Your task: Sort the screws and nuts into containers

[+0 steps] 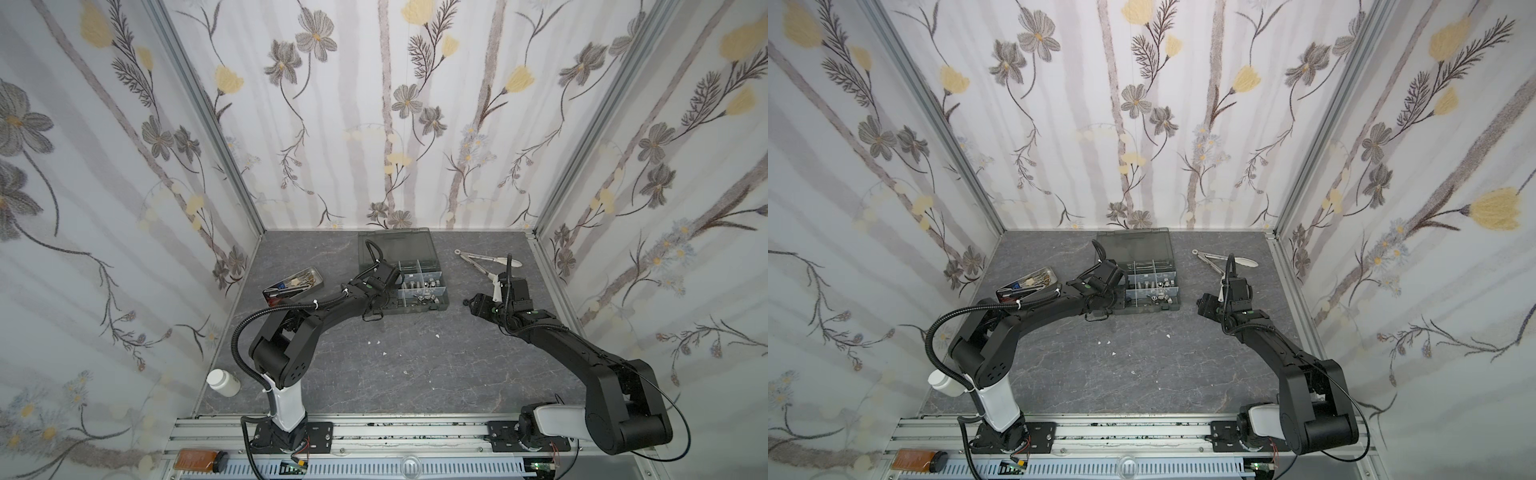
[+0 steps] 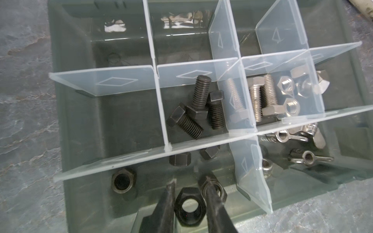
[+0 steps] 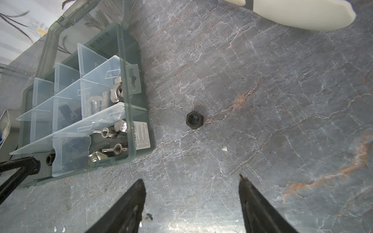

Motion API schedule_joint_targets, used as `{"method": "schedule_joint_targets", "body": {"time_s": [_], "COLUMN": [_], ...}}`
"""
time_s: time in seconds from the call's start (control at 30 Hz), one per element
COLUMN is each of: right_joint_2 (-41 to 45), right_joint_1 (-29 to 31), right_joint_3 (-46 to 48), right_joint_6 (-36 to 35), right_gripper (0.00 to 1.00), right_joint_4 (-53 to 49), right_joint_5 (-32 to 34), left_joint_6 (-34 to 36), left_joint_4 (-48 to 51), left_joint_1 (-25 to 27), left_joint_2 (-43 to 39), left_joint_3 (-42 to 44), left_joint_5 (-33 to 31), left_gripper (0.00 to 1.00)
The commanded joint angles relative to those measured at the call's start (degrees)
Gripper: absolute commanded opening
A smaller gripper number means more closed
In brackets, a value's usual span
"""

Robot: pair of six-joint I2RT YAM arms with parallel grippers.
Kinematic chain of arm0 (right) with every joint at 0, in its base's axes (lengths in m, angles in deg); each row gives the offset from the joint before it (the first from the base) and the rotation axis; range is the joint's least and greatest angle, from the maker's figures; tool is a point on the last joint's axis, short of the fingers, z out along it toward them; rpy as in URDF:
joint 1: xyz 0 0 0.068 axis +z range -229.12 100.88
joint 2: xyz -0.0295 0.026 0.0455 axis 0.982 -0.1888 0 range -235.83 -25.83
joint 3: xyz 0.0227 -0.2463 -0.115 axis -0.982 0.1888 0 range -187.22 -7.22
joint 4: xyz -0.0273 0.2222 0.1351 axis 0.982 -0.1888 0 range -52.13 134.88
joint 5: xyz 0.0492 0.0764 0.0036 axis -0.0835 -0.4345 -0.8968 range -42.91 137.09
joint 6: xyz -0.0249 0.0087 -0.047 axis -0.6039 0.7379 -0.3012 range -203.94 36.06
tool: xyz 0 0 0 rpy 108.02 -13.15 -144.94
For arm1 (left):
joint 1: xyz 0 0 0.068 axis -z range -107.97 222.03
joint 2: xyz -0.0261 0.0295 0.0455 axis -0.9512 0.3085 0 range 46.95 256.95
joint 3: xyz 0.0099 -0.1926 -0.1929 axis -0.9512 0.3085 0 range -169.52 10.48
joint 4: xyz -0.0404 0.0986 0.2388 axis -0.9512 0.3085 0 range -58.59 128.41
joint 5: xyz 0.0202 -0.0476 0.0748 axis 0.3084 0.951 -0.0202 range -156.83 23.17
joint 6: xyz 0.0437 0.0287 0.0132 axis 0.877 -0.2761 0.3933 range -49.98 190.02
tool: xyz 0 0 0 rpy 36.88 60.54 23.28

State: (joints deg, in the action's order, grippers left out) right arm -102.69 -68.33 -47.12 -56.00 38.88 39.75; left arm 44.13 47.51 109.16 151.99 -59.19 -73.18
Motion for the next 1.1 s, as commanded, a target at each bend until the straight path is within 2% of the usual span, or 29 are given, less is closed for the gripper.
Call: {"method": "schedule_joint_targets", "body": {"time_s": [0.0,0.1,0.17,0.43,0.57,0.83,1.07], "right_joint_2": [-1.4,-3.1,-4.2,-8.4,-11.4,-18.0,-22.4], "right_joint_1": [0.3,0.8,1.2,3.0,3.9,4.1,4.9], "right_joint_3": [-1.5,-2.8,-4.2,-7.5,-9.6,-13.1,-16.6], "right_joint_6": [-1.8,-2.8,-3.4,-4.1,-4.4,-2.7,-1.6], "right_gripper": [0.72,0.70,0.70,0.69,0.66,0.56,0.49], "right_joint_4": [-0.6,-1.6,-2.5,-3.8,-4.7,-4.3,-4.4], "right_joint_5": [1.6,2.9,3.7,6.9,7.8,10.7,12.0], "left_joint_6": [-0.3,-0.3,-0.3,-0.5,-0.8,-0.6,0.0], "left_joint_4": [-0.7,-0.2,0.1,1.5,1.8,3.4,4.3], "left_joint_1": [-0.1,-0.2,-0.2,-0.2,-0.1,-0.1,-0.1], "left_joint_2": [0.3,-1.1,-2.5,-12.7,-18.1,-28.1,-32.7], "left_joint_3": [-1.2,-1.5,-1.6,0.5,2.6,6.9,9.2], "left_joint_5": [-0.2,-0.4,-0.3,-0.3,0.0,-0.6,-1.5], "left_gripper": [0.38,0.54,0.60,0.78,0.83,0.87,0.90]}}
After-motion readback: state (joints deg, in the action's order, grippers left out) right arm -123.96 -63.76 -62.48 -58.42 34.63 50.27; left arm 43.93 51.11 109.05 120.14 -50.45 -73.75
